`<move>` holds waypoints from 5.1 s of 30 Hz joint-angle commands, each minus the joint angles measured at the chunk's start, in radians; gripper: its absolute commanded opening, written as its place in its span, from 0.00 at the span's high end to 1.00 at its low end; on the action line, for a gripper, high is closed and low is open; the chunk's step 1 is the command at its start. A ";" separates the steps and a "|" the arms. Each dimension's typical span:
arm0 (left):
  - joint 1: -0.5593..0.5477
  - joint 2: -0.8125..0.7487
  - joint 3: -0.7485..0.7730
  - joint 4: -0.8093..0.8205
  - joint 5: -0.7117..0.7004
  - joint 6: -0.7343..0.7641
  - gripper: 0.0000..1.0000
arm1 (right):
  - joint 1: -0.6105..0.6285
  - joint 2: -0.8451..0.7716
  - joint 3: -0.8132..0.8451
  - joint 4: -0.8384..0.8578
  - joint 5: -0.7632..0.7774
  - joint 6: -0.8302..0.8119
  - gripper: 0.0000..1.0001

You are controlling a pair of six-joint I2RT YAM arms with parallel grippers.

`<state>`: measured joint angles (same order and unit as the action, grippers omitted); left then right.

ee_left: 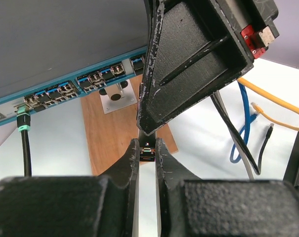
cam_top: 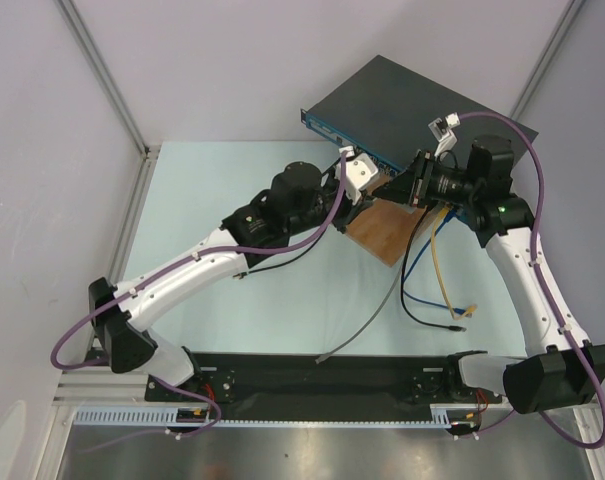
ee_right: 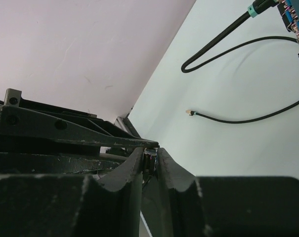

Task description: Insert the plug into the switch port

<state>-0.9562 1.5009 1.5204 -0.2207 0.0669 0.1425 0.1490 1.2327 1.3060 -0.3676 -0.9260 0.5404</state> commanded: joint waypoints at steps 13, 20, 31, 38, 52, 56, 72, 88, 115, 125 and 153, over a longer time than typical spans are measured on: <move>0.025 -0.151 -0.139 0.112 0.088 0.009 0.60 | -0.006 -0.001 -0.027 0.182 -0.109 0.125 1.00; 0.034 -0.278 -0.367 0.409 0.097 0.054 0.53 | 0.012 0.008 -0.065 0.308 -0.201 0.275 1.00; 0.033 -0.312 -0.539 0.719 0.129 0.111 0.50 | 0.032 0.022 -0.093 0.357 -0.235 0.352 1.00; 0.020 -0.291 -0.534 0.753 0.123 0.123 0.51 | 0.041 0.031 -0.085 0.355 -0.240 0.346 1.00; 0.010 -0.258 -0.542 0.753 0.090 0.147 0.52 | 0.055 0.050 -0.074 0.357 -0.235 0.340 1.00; 0.010 -0.248 -0.546 0.761 0.077 0.155 0.52 | 0.055 0.051 -0.073 0.354 -0.235 0.336 1.00; 0.010 -0.237 -0.557 0.751 0.071 0.166 0.67 | 0.054 0.054 -0.076 0.357 -0.240 0.331 1.00; 0.010 -0.243 -0.557 0.761 0.066 0.166 0.82 | 0.052 0.045 -0.083 0.352 -0.240 0.322 1.00; -0.015 -0.025 -0.187 0.277 -0.105 -0.092 1.00 | -0.692 -0.033 0.131 -0.094 -0.057 -0.011 0.00; -0.013 0.094 -0.128 0.343 -0.119 -0.095 1.00 | -0.816 0.011 0.029 -0.179 -0.191 -0.125 0.00; -0.015 0.240 0.046 0.304 -0.240 -0.130 1.00 | -0.763 0.063 -0.175 0.065 -0.274 0.027 0.61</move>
<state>-0.9661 1.7405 1.5169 0.0608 -0.1345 0.0402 -0.6235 1.2881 1.1267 -0.3759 -1.1896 0.5842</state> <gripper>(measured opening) 0.058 0.600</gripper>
